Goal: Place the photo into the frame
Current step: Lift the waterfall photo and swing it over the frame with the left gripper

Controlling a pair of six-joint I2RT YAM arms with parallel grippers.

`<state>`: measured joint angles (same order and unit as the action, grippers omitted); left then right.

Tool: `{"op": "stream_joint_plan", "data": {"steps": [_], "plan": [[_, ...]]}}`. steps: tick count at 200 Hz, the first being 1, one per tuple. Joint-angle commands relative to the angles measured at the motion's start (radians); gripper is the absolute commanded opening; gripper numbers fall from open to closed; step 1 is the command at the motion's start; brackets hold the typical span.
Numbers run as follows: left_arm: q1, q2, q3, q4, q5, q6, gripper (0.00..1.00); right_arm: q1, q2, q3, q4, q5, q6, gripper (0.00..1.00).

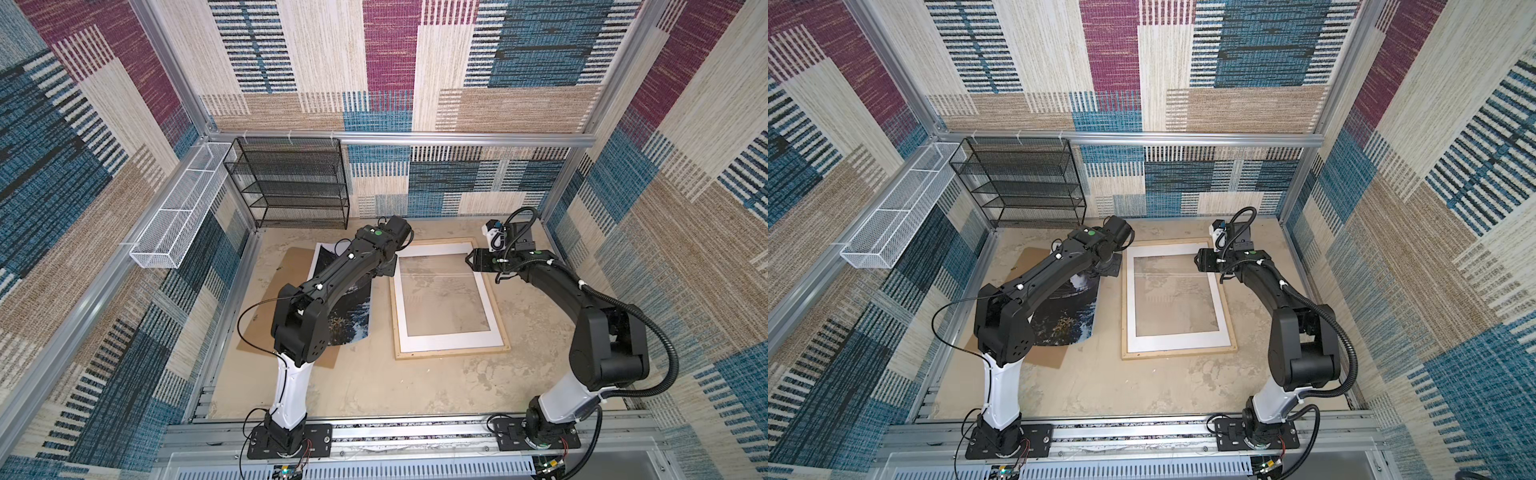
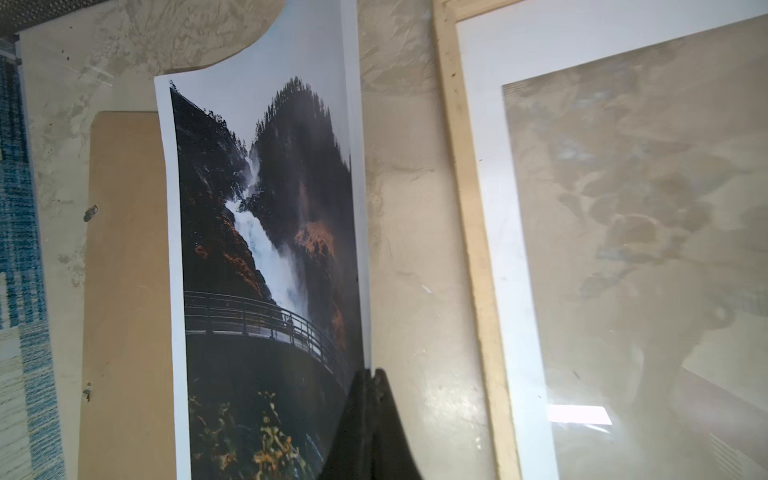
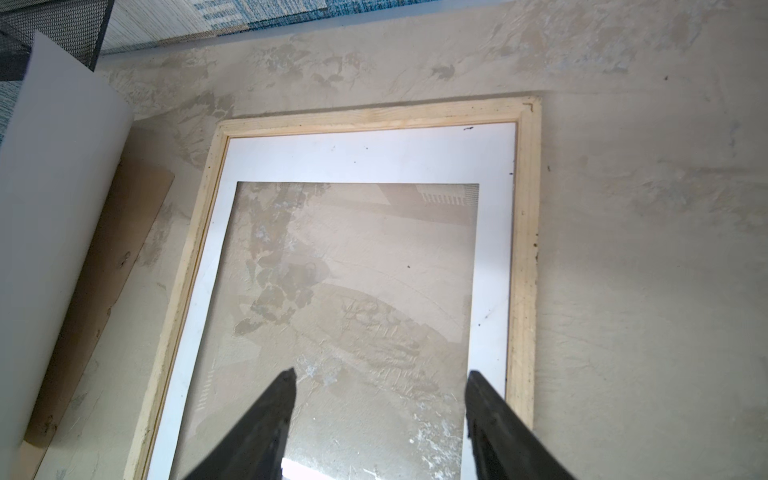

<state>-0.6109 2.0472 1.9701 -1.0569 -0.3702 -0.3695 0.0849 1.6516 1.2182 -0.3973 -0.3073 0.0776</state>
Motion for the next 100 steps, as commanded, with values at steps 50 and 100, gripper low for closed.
{"op": "stream_joint_plan", "data": {"steps": [50, 100], "plan": [[-0.016, -0.004, 0.32, -0.17, 0.271, 0.025, 0.0, -0.002, 0.03, -0.032, 0.089, -0.077, 0.038, 0.66], [-0.046, 0.029, 0.63, -0.168, 0.479, -0.021, 0.0, -0.054, 0.032, -0.082, 0.142, -0.162, 0.081, 0.67]]}}
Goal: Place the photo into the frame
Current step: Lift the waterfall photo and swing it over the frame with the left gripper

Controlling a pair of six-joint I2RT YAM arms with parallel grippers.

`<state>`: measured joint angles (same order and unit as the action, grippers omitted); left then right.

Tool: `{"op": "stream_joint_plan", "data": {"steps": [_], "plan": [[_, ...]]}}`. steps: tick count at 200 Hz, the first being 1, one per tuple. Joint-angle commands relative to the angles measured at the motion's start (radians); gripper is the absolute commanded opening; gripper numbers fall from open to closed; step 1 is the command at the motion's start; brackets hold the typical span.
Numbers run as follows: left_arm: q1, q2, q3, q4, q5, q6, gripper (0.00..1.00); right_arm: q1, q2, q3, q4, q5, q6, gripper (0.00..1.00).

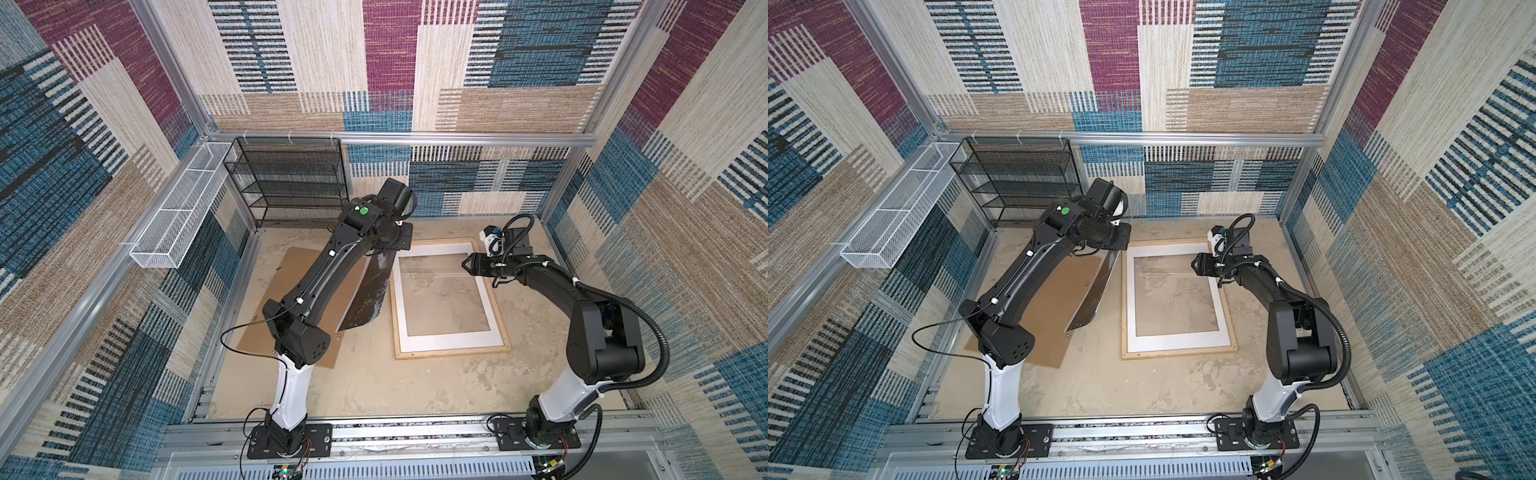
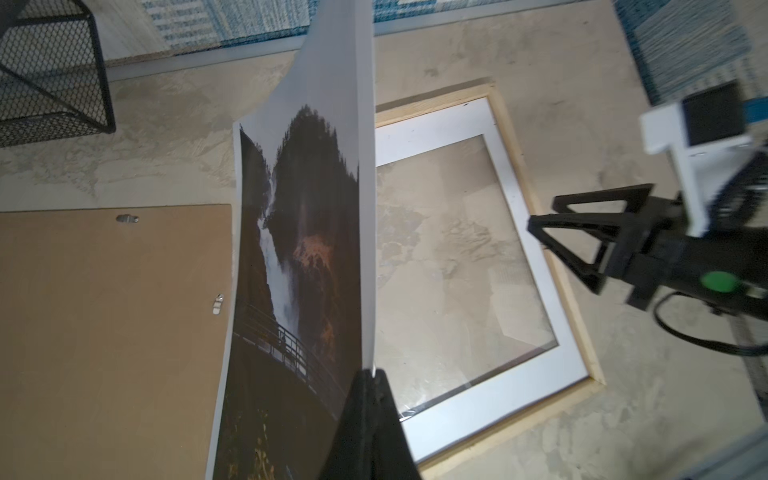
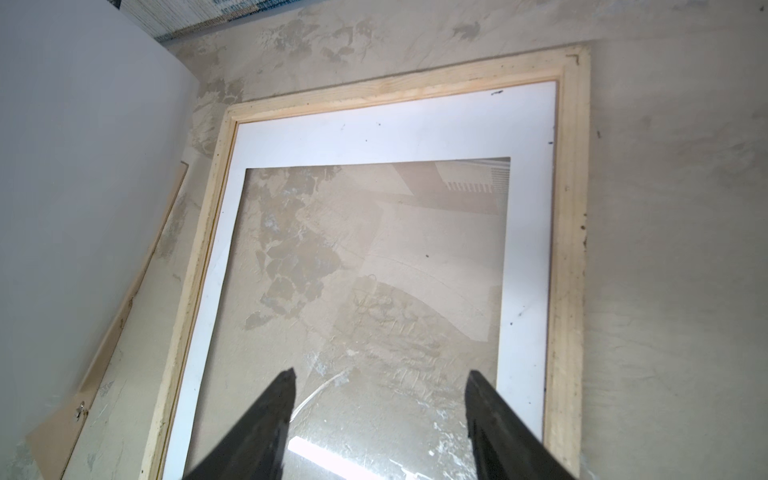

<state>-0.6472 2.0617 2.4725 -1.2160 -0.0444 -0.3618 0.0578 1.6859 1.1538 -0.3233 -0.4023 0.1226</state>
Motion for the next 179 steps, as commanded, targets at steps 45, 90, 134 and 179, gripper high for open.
{"op": "stream_joint_plan", "data": {"steps": [45, 90, 134, 179], "plan": [[0.003, -0.041, 0.233, 0.082, 0.217, -0.114, 0.0, -0.073, -0.035, -0.062, 0.106, -0.127, 0.069, 0.68], [0.085, -0.161, -0.242, 0.309, 0.137, -0.154, 0.0, -0.084, -0.032, -0.076, 0.125, -0.165, 0.084, 0.7], [0.072, -0.072, -0.316, 0.3, 0.18, -0.091, 0.0, -0.084, -0.027, -0.067, 0.115, -0.174, 0.082, 0.71], [-0.025, -0.004, -0.288, 0.3, 0.239, -0.033, 0.14, -0.084, -0.02, -0.088, 0.133, -0.212, 0.09, 0.7]]}}
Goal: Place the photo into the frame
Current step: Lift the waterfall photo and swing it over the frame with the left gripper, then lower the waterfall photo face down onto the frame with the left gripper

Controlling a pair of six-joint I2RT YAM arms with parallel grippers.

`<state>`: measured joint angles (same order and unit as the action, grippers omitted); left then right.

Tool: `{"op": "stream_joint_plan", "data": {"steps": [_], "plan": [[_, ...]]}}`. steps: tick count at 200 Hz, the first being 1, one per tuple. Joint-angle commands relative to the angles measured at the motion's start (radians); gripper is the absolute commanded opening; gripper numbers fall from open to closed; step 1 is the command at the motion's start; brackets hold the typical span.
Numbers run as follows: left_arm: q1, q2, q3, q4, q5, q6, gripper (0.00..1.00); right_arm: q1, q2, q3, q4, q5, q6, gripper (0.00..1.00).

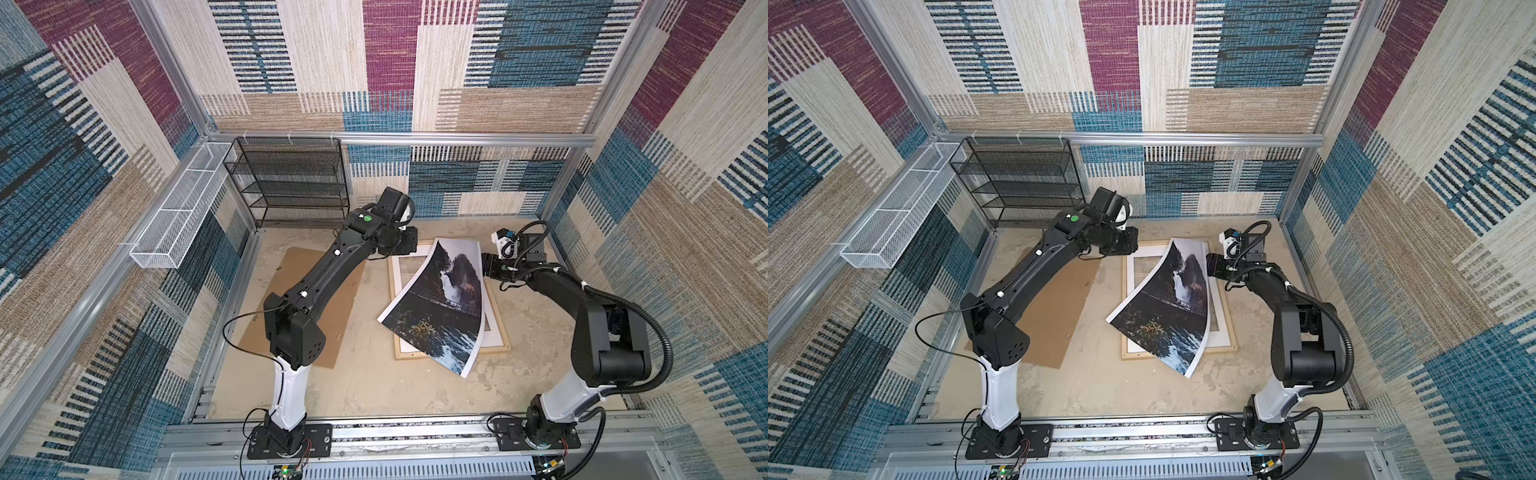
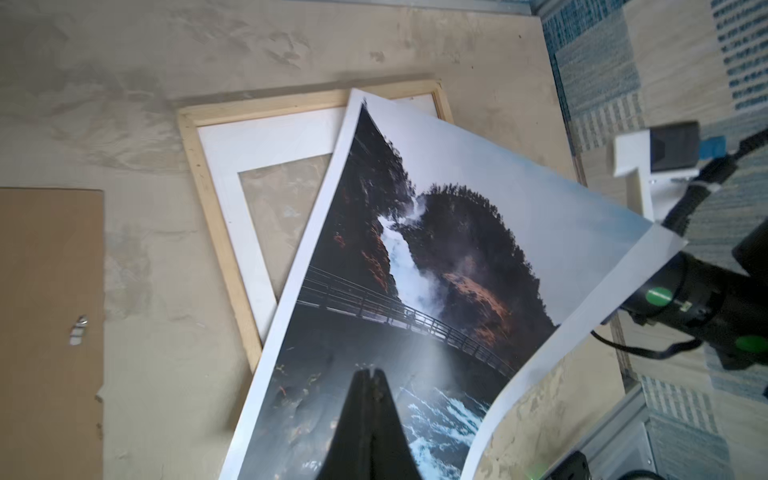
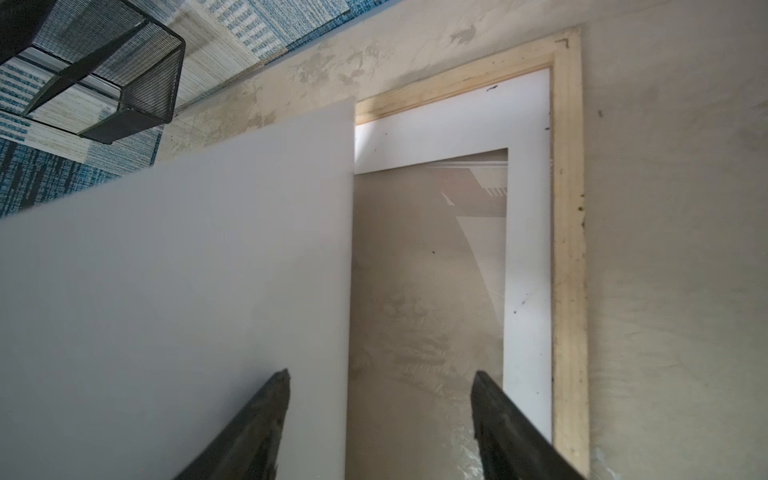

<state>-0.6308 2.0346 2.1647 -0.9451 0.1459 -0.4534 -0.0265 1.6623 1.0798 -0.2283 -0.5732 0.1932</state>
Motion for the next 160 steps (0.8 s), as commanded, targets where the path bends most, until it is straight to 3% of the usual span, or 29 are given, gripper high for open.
{"op": "stream_joint_plan", "data": {"steps": [1, 42, 62, 91, 130, 160], "plan": [[-0.044, 0.025, 0.021, 0.029, 0.049, 0.059, 0.14, 0.0, 0.003, -0.015, 0.04, -0.042, 0.021, 0.7], [-0.156, 0.084, 0.015, 0.029, 0.047, 0.088, 0.19, 0.0, 0.003, -0.076, 0.069, -0.054, 0.04, 0.7], [-0.223, 0.095, -0.009, 0.029, -0.006, 0.105, 0.26, 0.0, 0.003, -0.088, 0.076, -0.056, 0.041, 0.7], [-0.318, 0.052, -0.112, 0.066, -0.182, 0.074, 0.35, 0.0, 0.0, -0.09, 0.073, -0.053, 0.039, 0.7], [-0.428, -0.012, -0.284, 0.185, -0.289, 0.034, 0.46, 0.0, -0.004, -0.092, 0.073, -0.048, 0.039, 0.7], [-0.484, 0.011, -0.294, 0.215, -0.328, 0.044, 0.52, 0.0, -0.003, -0.087, 0.07, -0.048, 0.038, 0.7]]}}
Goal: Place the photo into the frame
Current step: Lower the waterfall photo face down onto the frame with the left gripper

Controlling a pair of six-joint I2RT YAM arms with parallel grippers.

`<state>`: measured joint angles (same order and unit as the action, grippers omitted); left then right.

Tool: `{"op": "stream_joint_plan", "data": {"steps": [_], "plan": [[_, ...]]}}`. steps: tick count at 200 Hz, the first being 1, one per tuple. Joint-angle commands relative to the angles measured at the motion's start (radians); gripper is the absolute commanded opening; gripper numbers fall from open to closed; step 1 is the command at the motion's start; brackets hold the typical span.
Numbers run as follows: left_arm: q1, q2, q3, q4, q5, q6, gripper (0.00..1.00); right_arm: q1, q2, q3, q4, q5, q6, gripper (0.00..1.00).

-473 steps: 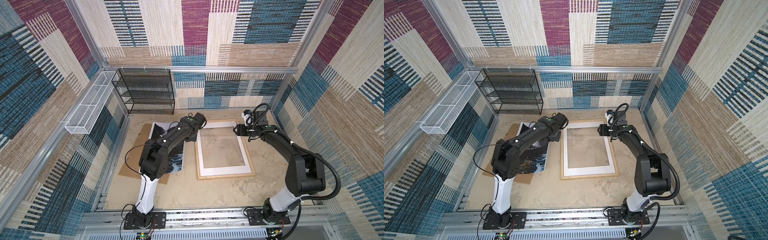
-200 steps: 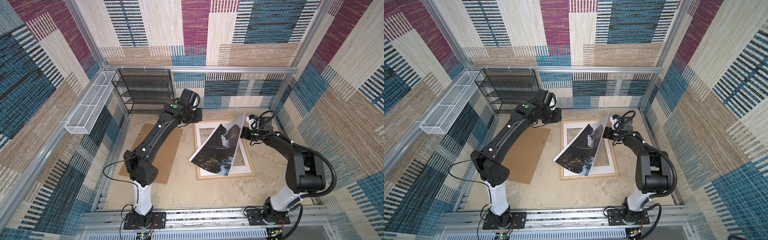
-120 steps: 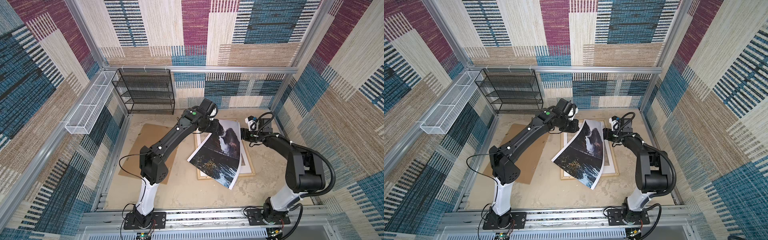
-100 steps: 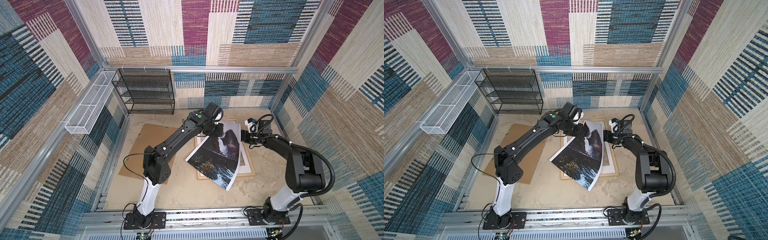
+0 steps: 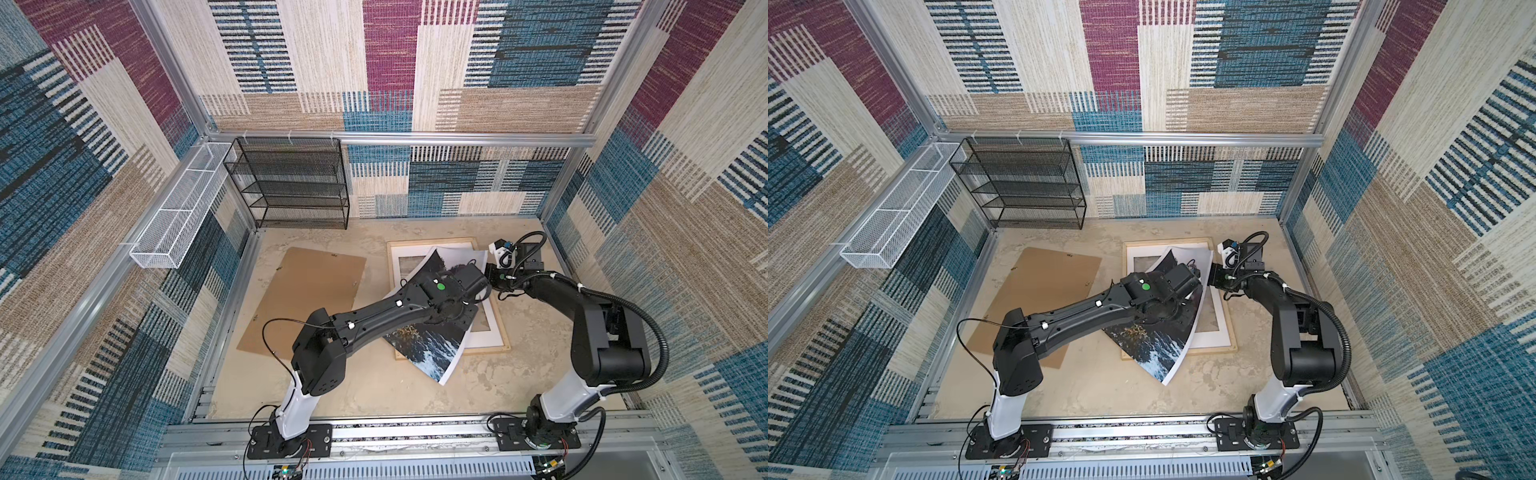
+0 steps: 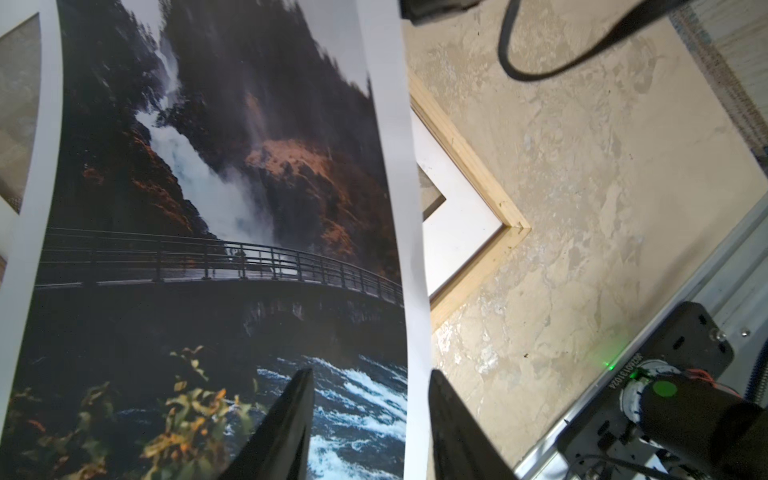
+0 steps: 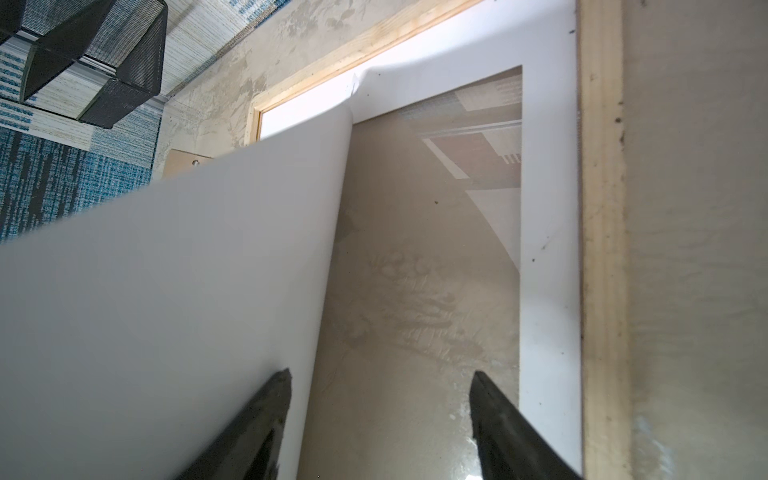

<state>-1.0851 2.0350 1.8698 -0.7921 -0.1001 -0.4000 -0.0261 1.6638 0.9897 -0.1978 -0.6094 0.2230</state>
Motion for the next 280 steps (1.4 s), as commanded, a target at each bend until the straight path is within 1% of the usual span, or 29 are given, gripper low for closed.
{"op": "stream_joint_plan", "data": {"steps": [1, 38, 46, 73, 94, 120, 145, 187, 201, 237, 265, 280], "plan": [[-0.032, 0.013, 0.002, 0.062, -0.084, -0.008, 0.52, 0.0, -0.005, 0.003, 0.04, -0.012, 0.009, 0.7], [-0.078, 0.07, 0.027, 0.062, -0.192, 0.013, 0.55, 0.0, -0.011, 0.003, 0.034, -0.007, 0.005, 0.69], [-0.082, 0.079, 0.033, 0.062, -0.199, 0.015, 0.55, 0.0, -0.011, 0.003, 0.032, -0.006, 0.003, 0.69], [-0.089, 0.127, 0.056, 0.061, -0.238, -0.01, 0.55, 0.0, -0.009, 0.004, 0.034, -0.007, 0.004, 0.69], [-0.093, 0.163, 0.07, 0.062, -0.298, -0.028, 0.56, 0.0, -0.01, 0.004, 0.032, -0.007, 0.002, 0.7], [-0.093, 0.215, 0.108, 0.062, -0.31, -0.025, 0.55, 0.0, -0.008, 0.004, 0.032, -0.009, 0.003, 0.7], [-0.096, 0.236, 0.12, 0.062, -0.345, -0.032, 0.48, 0.0, -0.01, 0.0, 0.031, -0.005, 0.0, 0.69], [-0.095, 0.229, 0.109, 0.061, -0.382, -0.042, 0.18, 0.0, -0.011, -0.003, 0.033, 0.003, -0.002, 0.69], [-0.095, 0.222, 0.105, 0.06, -0.396, -0.041, 0.11, 0.0, -0.01, -0.003, 0.032, 0.007, -0.002, 0.69], [-0.09, 0.194, 0.131, 0.02, -0.417, -0.019, 0.0, -0.002, -0.013, 0.006, 0.035, 0.025, -0.007, 0.69], [-0.079, 0.168, 0.215, -0.063, -0.388, 0.028, 0.0, -0.024, -0.031, 0.014, 0.034, 0.043, -0.003, 0.69], [-0.07, 0.153, 0.287, -0.117, -0.372, 0.065, 0.0, -0.051, -0.056, 0.008, 0.037, 0.05, 0.002, 0.69]]}}
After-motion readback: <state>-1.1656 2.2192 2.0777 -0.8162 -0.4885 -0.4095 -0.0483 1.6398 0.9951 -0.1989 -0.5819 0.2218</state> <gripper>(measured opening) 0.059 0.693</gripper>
